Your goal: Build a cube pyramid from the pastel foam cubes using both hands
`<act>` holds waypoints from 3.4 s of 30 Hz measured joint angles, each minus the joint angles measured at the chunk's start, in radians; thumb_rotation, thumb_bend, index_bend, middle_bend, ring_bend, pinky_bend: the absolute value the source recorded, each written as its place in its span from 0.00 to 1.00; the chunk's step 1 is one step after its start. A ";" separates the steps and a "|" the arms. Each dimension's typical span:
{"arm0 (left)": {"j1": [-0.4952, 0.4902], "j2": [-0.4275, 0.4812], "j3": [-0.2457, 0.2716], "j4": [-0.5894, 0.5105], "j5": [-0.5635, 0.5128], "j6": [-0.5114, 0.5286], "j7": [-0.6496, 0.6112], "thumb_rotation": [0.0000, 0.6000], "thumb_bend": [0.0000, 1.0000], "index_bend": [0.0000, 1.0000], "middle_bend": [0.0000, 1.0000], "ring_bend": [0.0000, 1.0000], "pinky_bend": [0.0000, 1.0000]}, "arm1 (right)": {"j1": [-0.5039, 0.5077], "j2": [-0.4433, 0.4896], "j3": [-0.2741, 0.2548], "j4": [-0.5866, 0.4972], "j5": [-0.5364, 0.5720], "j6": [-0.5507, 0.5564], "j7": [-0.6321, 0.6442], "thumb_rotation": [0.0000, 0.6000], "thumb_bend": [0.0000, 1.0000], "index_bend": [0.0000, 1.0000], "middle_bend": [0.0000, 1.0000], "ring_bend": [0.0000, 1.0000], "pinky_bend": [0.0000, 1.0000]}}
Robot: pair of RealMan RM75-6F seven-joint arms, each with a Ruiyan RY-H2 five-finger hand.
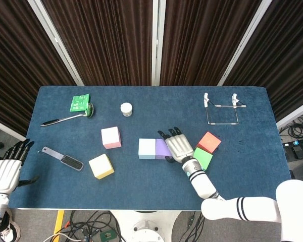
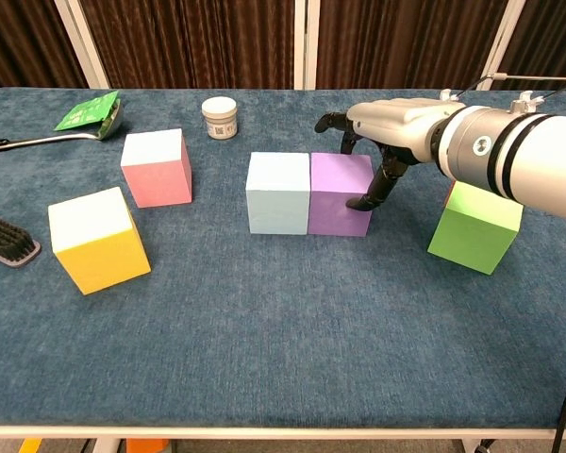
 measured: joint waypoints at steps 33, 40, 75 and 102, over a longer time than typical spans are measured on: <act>-0.003 -0.002 0.000 0.002 0.001 -0.004 0.005 1.00 0.00 0.05 0.03 0.02 0.14 | 0.018 0.021 -0.008 0.000 0.009 -0.033 0.028 1.00 0.10 0.00 0.25 0.03 0.00; -0.002 -0.005 0.001 0.005 -0.003 -0.007 0.006 1.00 0.00 0.05 0.03 0.02 0.14 | 0.015 0.013 -0.012 0.005 0.003 -0.015 0.025 1.00 0.10 0.00 0.16 0.00 0.00; -0.098 0.076 -0.067 -0.220 0.048 -0.029 0.005 1.00 0.00 0.05 0.05 0.02 0.14 | -0.171 0.336 0.083 -0.267 -0.256 0.112 0.331 1.00 0.10 0.00 0.14 0.00 0.00; -0.620 -0.306 -0.233 -0.118 -0.644 -0.523 0.432 1.00 0.00 0.04 0.09 0.02 0.14 | -0.528 0.662 0.077 -0.192 -0.485 0.161 0.875 1.00 0.10 0.00 0.10 0.00 0.00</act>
